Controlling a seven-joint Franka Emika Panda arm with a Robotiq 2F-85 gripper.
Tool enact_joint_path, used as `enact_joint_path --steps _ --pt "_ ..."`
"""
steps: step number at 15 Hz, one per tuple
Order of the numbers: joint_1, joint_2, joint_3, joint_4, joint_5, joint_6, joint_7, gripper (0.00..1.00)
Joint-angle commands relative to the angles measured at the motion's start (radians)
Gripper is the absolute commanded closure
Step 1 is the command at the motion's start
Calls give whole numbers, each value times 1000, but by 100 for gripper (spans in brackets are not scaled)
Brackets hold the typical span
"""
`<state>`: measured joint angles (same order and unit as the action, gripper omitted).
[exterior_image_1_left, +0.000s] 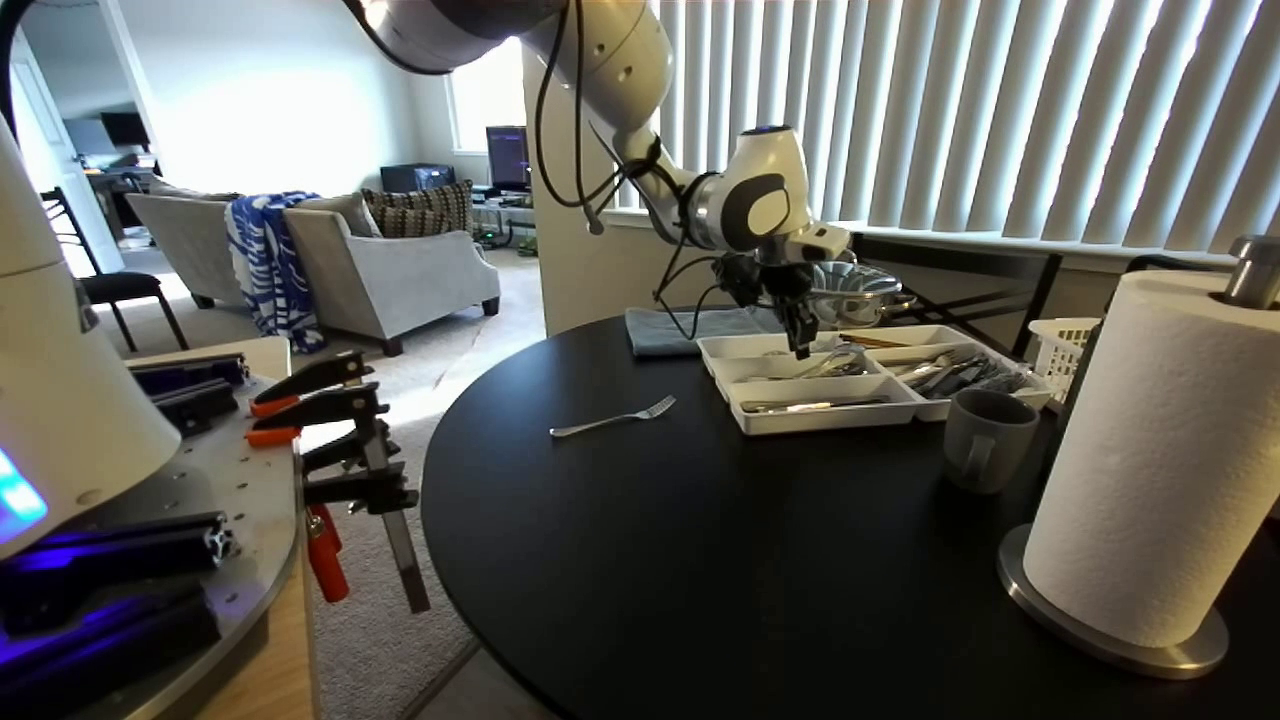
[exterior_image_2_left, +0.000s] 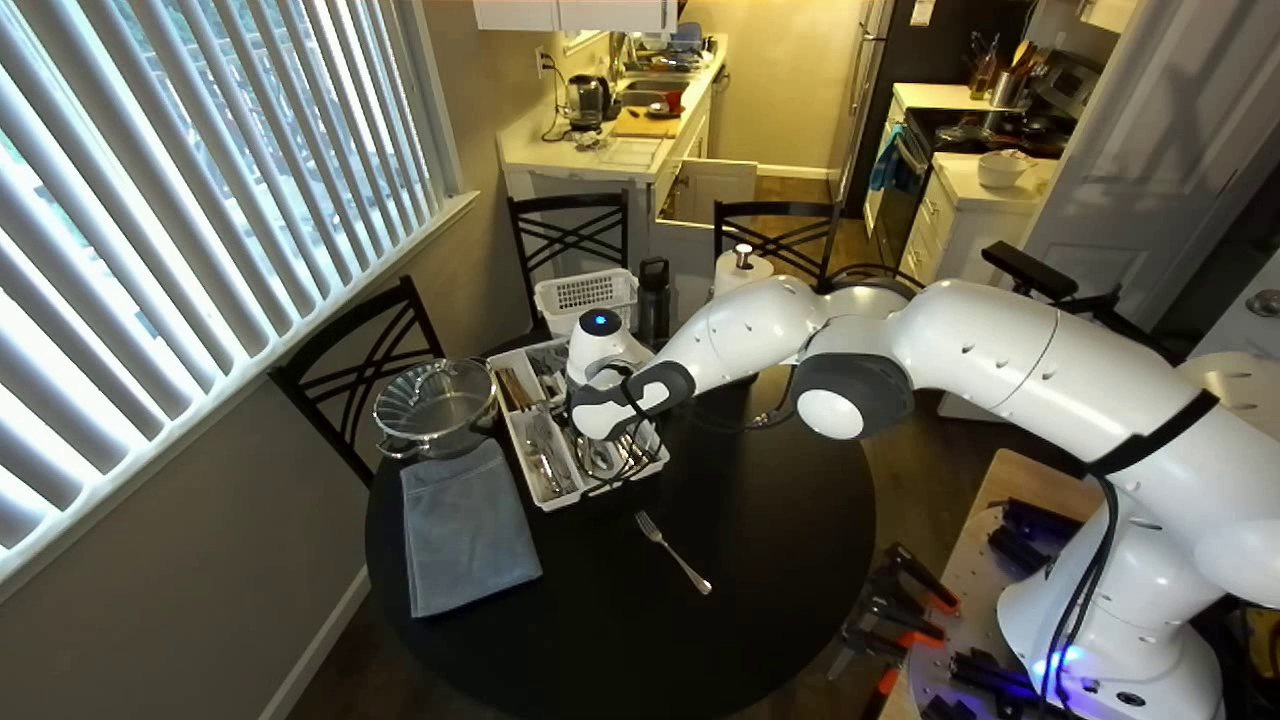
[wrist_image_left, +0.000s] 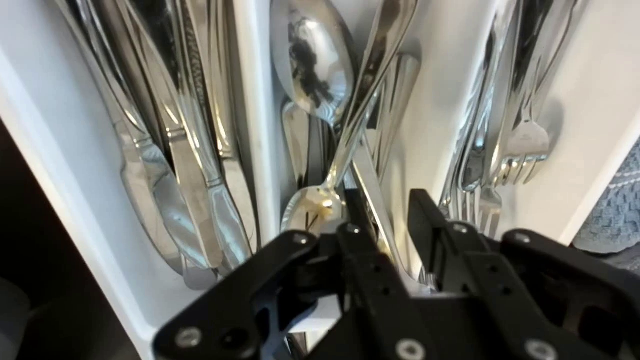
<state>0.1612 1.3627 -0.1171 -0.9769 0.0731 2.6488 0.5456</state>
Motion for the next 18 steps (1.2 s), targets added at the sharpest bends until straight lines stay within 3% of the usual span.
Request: enact_joint_path --steps 1,7,9,11,18 --pt "-12 -10 35 -20 7 -22 -34 41" --pt "-31 59 54 44 25 -78 -34 1" --pt "-44 67 66 55 17 -80 -30 42" --pt "-49 74 77 70 16 -85 -28 47" --pt "-61 80 104 71 20 -57 -26 94"
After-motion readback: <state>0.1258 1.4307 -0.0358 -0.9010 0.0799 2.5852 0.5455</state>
